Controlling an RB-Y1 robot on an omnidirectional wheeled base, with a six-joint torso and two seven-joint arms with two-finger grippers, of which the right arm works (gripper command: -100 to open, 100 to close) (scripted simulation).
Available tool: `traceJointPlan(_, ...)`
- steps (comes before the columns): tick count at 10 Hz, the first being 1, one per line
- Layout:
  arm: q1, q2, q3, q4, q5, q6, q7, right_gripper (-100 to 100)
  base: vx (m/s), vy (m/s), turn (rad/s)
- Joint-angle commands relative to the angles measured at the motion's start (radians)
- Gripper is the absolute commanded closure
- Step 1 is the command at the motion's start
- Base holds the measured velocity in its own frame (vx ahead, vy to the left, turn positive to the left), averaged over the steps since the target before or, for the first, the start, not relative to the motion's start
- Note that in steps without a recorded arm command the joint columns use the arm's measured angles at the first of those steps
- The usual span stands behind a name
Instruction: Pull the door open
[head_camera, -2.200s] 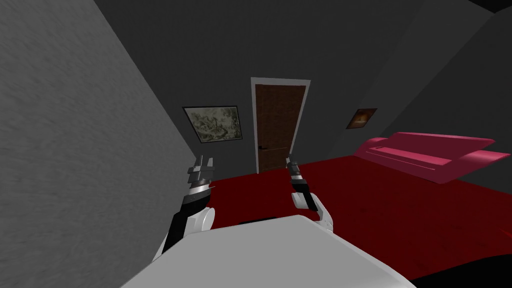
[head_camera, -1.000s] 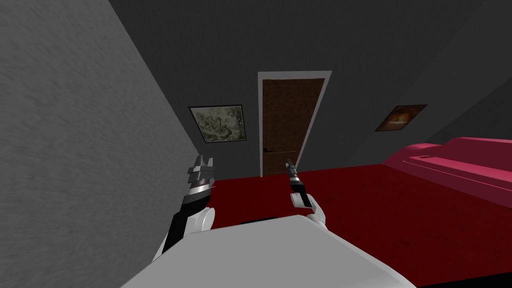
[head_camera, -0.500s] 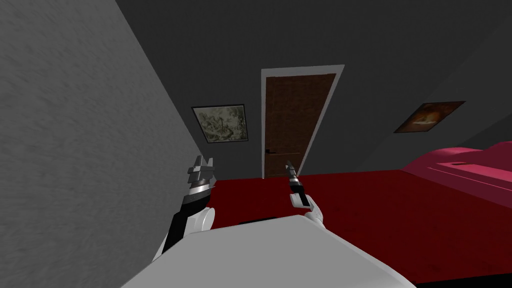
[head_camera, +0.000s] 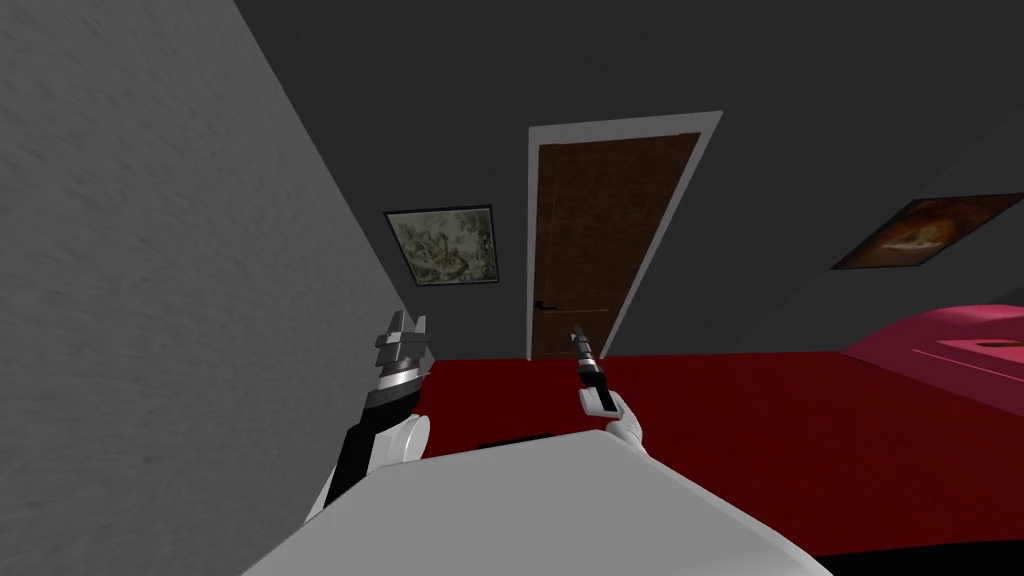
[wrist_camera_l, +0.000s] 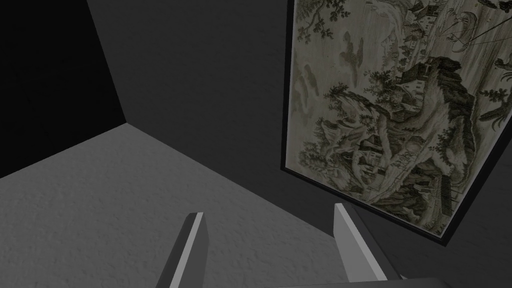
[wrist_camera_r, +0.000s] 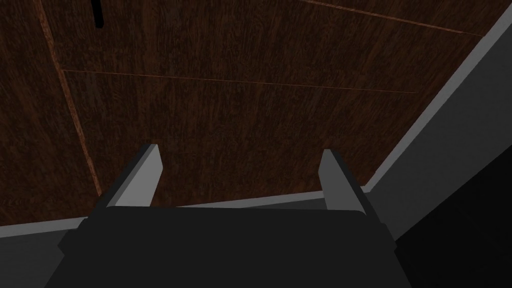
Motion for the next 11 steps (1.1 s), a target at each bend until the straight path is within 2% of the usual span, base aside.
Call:
traceJointPlan(1,-0.015,0.001,-0.008,0.050,-0.001,-0.013,-0.002,-100,0.075,-0.031,0.101)
traceJointPlan(4,-0.049,0.002,-0.024,0.138,-0.003,-0.031,-0.007,-100,0.085,-0.032,0.086)
traceJointPlan(5,-0.049,0.002,-0.024,0.141,-0.003,-0.031,-0.007,-100,0.060,-0.016,0.029)
traceJointPlan(6,-0.060,0.002,-0.030,0.171,-0.004,-0.037,-0.009,-100,0.066,-0.007,0.055)
traceJointPlan(7,-0.060,0.002,-0.030,0.171,-0.004,-0.037,-0.009,-100,0.045,-0.009,0.025)
traceJointPlan(11,-0.101,0.003,-0.050,0.283,-0.007,-0.059,-0.015,-100,0.073,-0.036,0.073)
